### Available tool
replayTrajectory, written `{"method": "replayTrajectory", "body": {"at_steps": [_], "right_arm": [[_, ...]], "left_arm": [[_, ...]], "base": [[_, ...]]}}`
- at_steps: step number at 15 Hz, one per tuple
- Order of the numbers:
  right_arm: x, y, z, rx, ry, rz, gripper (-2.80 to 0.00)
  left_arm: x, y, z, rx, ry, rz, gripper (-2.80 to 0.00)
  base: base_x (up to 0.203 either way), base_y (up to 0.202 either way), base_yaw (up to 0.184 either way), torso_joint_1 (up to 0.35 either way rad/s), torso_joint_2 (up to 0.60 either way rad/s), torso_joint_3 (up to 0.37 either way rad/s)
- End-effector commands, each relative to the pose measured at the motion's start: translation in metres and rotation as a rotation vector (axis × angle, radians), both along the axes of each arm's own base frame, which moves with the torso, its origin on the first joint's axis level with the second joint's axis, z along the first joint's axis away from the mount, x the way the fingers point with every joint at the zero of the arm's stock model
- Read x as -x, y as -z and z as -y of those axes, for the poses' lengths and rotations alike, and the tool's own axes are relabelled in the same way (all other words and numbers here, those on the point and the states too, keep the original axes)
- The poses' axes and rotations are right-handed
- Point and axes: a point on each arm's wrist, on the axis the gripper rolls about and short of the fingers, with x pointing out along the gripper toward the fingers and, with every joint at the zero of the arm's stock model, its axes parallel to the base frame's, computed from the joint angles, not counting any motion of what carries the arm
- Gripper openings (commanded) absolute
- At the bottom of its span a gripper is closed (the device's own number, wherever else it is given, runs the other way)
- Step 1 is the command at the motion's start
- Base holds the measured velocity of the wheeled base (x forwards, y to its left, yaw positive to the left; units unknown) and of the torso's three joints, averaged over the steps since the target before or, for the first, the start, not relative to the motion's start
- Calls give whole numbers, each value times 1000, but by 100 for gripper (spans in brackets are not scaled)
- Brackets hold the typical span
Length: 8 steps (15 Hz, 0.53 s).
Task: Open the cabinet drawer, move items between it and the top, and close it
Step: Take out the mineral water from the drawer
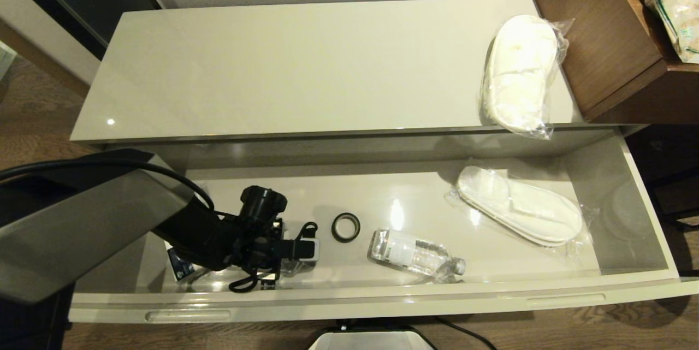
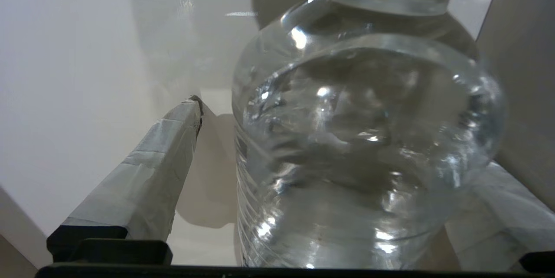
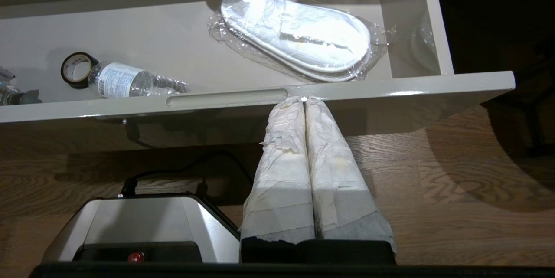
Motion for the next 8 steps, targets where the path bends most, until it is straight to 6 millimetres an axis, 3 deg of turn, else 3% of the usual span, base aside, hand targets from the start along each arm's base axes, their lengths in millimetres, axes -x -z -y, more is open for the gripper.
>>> {"method": "replayTrajectory", "body": {"at_steps": [1, 8], "right_arm": [[1, 1, 0, 0, -1, 13, -280], [1, 1, 0, 0, -1, 13, -280]], "left_arm": [[1, 8, 0, -13, 7, -20, -280], [10, -6, -3, 28, -20, 3, -280]], "base": [[0, 0, 0, 0, 0, 0], [0, 0, 0, 0, 0, 0]]}}
